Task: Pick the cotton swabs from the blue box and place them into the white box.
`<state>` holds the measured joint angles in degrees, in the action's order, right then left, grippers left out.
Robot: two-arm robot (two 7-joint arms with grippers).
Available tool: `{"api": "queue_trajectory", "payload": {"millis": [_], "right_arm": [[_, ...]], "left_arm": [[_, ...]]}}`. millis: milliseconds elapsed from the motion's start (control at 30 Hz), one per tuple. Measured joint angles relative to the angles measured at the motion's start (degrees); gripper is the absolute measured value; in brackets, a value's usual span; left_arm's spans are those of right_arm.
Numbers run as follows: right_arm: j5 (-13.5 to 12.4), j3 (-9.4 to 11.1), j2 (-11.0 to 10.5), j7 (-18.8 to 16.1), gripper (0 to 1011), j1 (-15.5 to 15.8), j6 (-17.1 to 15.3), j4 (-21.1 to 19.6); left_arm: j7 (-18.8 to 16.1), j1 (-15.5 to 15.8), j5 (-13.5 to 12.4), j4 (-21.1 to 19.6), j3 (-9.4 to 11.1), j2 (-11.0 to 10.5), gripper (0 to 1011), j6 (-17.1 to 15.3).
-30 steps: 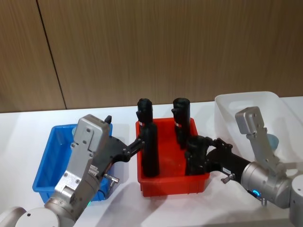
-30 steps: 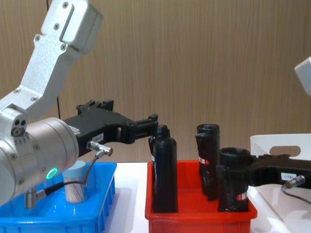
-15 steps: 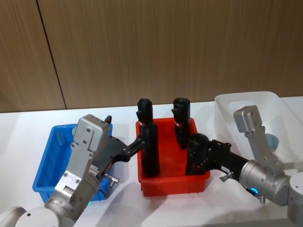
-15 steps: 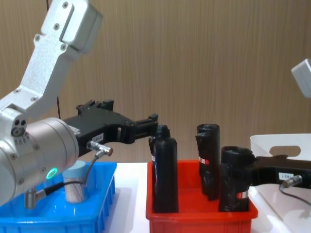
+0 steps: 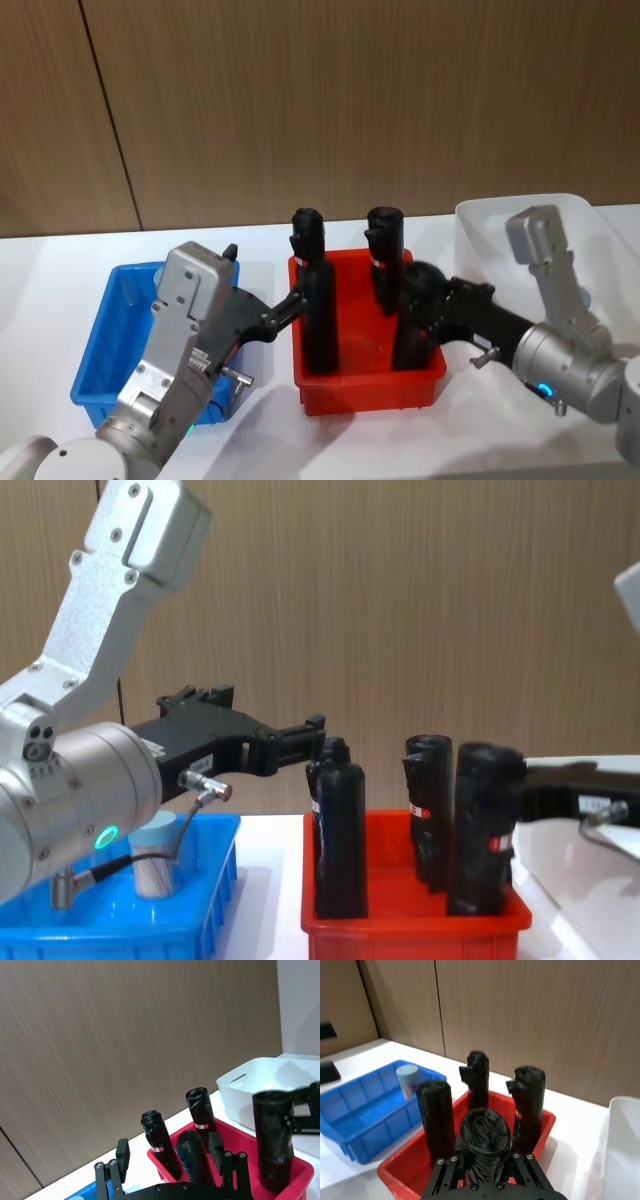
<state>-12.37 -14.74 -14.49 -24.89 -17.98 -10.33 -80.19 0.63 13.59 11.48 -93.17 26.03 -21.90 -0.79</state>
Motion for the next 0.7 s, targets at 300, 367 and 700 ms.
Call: {"api": "queue_trajectory", "payload": {"millis": [300, 367, 700], "right_arm": [[-1.45, 1.40, -1.35, 1.13, 380, 0.17, 0.39, -5.38], [-1.72, 1.72, -1.62, 1.47, 375, 0.16, 0.43, -6.18], [-2.26, 3.98, -3.49, 3.95, 352, -0.76, 0.61, -8.98]], "left_arm": [[0.00, 0.00, 0.00, 0.00, 0.00, 0.00, 1003, 0.00], [0.00, 0.00, 0.00, 0.00, 0.00, 0.00, 1003, 0.00], [0.00, 0.00, 0.00, 0.00, 0.00, 0.00, 1003, 0.00]]}}
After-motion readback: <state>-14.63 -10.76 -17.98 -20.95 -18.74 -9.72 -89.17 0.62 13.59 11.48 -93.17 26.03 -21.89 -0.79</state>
